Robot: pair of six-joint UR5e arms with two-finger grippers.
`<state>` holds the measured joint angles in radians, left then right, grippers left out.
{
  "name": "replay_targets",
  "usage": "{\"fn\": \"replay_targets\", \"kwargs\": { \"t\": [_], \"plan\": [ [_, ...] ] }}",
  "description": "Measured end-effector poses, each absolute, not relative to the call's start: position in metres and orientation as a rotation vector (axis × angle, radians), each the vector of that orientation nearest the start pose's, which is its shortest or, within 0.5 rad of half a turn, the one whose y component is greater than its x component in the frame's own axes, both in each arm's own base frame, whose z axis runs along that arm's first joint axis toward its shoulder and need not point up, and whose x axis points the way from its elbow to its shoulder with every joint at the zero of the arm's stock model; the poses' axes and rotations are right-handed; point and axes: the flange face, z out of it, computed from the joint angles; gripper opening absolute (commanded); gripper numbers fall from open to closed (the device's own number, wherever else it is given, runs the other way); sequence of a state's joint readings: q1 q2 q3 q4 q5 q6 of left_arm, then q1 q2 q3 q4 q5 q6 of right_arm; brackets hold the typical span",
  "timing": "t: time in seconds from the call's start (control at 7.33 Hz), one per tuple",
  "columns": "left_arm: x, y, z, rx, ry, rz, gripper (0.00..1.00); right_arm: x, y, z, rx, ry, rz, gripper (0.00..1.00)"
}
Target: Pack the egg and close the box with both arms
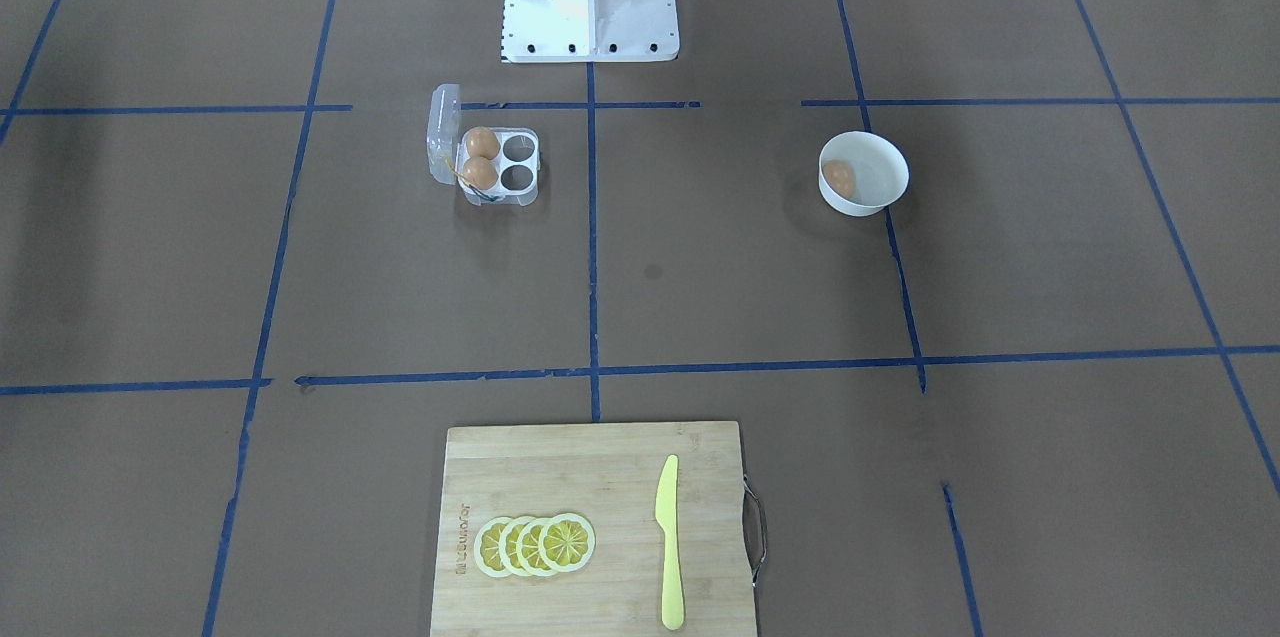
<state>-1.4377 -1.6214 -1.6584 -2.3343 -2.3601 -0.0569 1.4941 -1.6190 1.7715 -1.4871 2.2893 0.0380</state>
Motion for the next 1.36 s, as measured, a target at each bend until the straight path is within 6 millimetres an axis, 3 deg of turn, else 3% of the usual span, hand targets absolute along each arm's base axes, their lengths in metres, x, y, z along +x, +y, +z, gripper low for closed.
{"fn": "replay_targets", "kwargs": {
  "t": [0.27, 0.55, 0.82, 1.36],
  "plan": [
    [0.092, -0.515, 0.455, 0.729, 0.954, 0.435, 1.0, 0.03, -0.486, 0.587, 0.212, -0.731, -0.131, 1.0],
    [0.166, -0.485, 0.425, 0.608, 1.044, 0.305, 1.0, 0.03, -0.486, 0.591, 0.214, -0.733, -0.131, 1.0],
    [0.234, -0.448, 0.413, 0.509, 1.054, 0.093, 0.79, 0.03, -0.487, 0.593, 0.211, -0.734, -0.129, 1.0],
    [0.315, -0.385, 0.412, 0.35, 0.972, -0.18, 0.77, 0.03, -0.489, 0.594, 0.209, -0.734, -0.127, 1.0]
  ]
}}
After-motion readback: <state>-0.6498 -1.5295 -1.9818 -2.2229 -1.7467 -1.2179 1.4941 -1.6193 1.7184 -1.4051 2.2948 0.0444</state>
